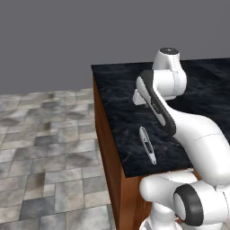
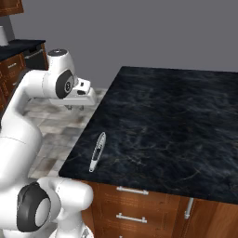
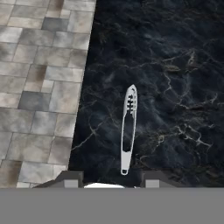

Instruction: Pick up the tongs from the counter and place them near the plate next to the oven.

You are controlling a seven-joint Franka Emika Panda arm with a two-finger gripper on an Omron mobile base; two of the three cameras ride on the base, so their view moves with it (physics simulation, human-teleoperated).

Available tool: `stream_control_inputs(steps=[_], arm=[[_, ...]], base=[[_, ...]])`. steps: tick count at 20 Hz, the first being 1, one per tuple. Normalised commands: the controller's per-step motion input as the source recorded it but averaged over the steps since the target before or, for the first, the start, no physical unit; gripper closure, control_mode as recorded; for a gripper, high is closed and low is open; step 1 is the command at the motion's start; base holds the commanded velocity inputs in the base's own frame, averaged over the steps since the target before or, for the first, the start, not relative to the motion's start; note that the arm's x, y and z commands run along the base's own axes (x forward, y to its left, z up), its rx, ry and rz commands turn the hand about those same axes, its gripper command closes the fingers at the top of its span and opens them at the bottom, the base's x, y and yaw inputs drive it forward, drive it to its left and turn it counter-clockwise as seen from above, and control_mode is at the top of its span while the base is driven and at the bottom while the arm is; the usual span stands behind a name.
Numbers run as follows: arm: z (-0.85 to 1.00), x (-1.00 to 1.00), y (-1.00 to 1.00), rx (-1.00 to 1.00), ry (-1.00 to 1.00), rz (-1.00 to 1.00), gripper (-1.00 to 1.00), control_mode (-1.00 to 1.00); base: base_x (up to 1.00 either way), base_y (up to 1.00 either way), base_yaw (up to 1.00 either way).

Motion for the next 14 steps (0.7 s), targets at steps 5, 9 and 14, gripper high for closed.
stream_control_inputs(steps=[5,9,14], arm=[[-0.18,-0.01,0.00,0.01,-0.09,0.00,-1.00,-1.00],[-0.38,-0.03,-0.01,0.02,-0.12,0.00,-1.00,-1.00],[-0.46,-0.13,-0.12,0.00,-0.02,0.00,-1.00,-1.00]], base=[[0.00,0.00,0.00],[0.00,0.00,0.00],[0.00,0.00,0.00]])
